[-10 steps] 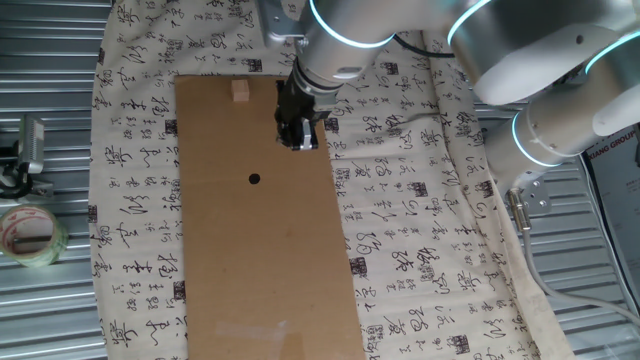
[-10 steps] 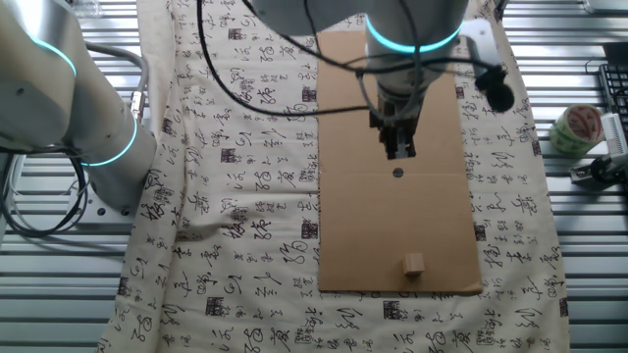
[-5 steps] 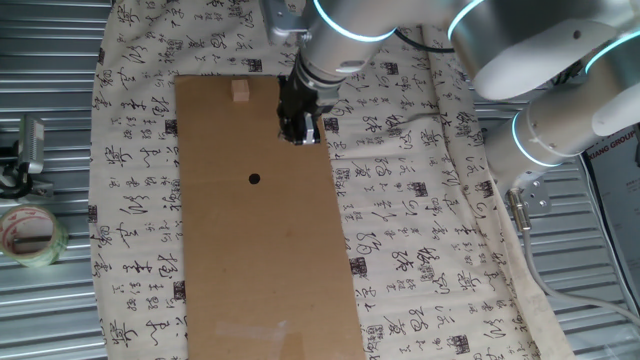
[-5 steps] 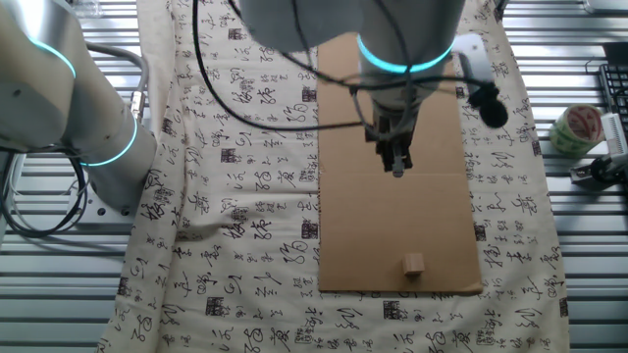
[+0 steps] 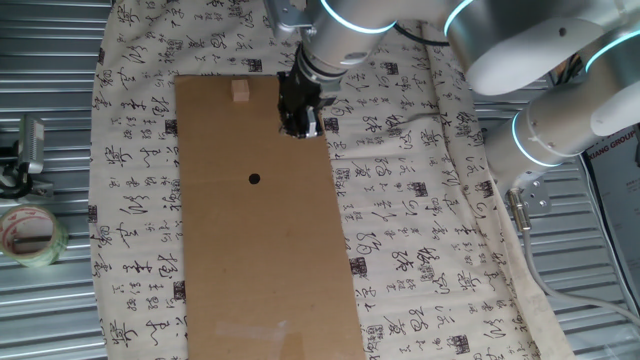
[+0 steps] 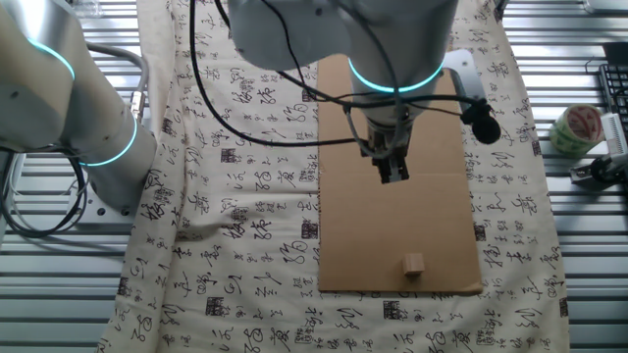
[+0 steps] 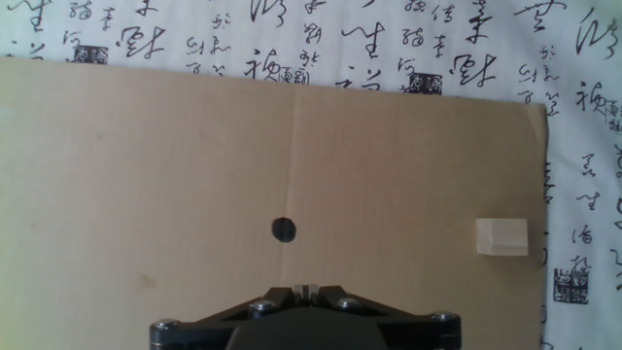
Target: Grab the block and place it at the designated location
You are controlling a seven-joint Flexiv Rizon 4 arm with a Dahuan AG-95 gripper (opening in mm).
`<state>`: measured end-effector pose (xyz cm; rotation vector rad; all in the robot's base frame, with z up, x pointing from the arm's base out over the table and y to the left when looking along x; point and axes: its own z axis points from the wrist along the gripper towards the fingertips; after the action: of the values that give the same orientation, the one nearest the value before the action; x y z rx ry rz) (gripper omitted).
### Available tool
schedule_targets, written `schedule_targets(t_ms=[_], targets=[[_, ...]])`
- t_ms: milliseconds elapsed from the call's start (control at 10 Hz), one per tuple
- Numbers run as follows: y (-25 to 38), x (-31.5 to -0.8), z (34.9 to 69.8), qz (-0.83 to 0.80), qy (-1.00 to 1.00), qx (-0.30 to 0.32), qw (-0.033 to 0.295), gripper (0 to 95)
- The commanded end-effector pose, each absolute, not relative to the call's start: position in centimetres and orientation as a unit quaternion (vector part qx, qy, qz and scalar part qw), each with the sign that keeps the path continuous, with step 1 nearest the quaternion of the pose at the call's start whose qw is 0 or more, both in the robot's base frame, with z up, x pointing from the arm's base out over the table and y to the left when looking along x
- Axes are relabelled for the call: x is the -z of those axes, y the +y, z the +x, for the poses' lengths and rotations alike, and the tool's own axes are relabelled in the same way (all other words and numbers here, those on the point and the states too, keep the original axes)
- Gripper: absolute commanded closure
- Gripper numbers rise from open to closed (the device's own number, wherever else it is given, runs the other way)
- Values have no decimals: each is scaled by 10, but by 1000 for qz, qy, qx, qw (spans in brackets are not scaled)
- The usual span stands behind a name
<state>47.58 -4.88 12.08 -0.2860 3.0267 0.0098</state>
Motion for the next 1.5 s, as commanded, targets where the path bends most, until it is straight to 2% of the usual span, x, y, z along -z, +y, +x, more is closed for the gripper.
schedule_targets(t_ms=[100, 600, 1500], targets=[[-49, -121, 476, -84, 995, -4, 51, 950], [-59, -116, 474, -22, 998, -8, 56, 950], [-83, -114, 480, -10, 998, -12, 53, 950]])
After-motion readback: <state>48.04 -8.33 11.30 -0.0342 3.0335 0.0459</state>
